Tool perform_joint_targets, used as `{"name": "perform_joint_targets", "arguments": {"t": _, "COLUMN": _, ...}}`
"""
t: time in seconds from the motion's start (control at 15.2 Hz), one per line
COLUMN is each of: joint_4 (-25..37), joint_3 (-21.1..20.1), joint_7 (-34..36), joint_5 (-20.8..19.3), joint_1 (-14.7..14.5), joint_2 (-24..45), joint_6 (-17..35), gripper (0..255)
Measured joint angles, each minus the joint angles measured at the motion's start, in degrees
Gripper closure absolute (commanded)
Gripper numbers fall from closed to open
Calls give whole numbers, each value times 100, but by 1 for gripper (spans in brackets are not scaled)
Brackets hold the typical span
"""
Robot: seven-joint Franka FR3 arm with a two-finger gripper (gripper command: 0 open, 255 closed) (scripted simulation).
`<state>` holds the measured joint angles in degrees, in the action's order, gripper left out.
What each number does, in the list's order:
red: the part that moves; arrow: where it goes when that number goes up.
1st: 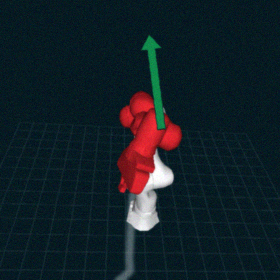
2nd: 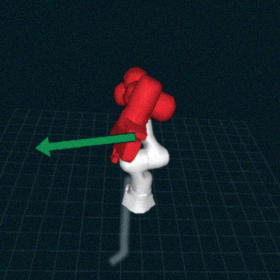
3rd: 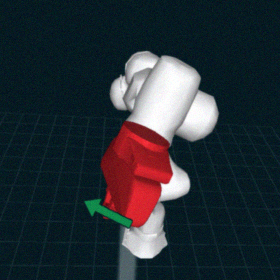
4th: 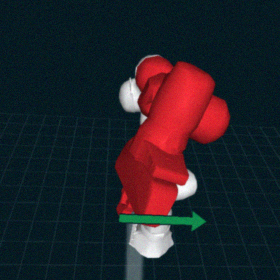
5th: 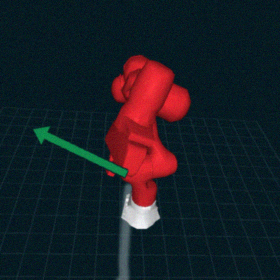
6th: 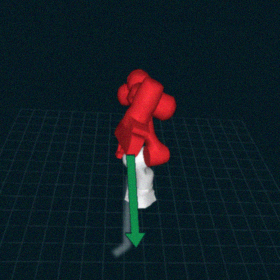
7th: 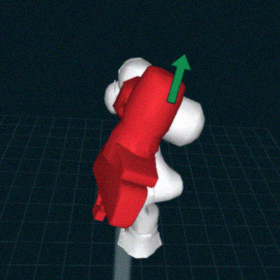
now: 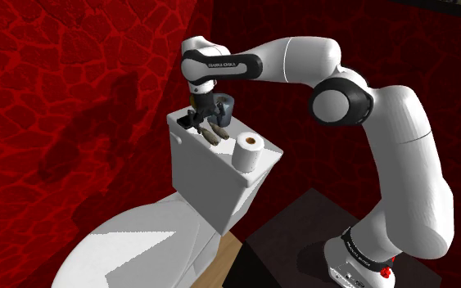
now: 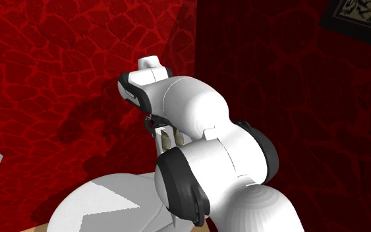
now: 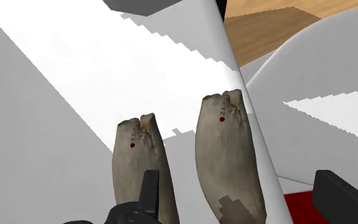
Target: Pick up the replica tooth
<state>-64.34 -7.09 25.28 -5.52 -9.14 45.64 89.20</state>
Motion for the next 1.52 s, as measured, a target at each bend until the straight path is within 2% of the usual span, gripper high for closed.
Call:
{"name": "perform_joint_targets", "arguments": {"t": 0.26, "joint_4": -119, "joint_3": 6, "joint_7": 12, "joint_5": -9, "joint_1": 0, "joint_2": 109, "joint_6": 224, "gripper": 0}}
{"name": "perform_joint_targets", "arguments": {"t": 0.33, "joint_4": -123, "joint_3": 7, "joint_7": 14, "joint_5": -10, "joint_1": -1, "joint_2": 123, "joint_6": 243, "gripper": 255}}
{"name": "perform_joint_targets", "arguments": {"t": 1.06, "joint_4": -123, "joint_3": 3, "joint_7": 17, "joint_5": -8, "joint_1": -4, "joint_2": 107, "joint_6": 241, "gripper": 255}}
{"name": "perform_joint_targets", "arguments": {"t": 1.52, "joint_4": 152, "joint_3": -3, "joint_7": 1, "joint_5": 5, "joint_1": -12, "joint_2": -13, "joint_6": -161, "gripper": 255}}
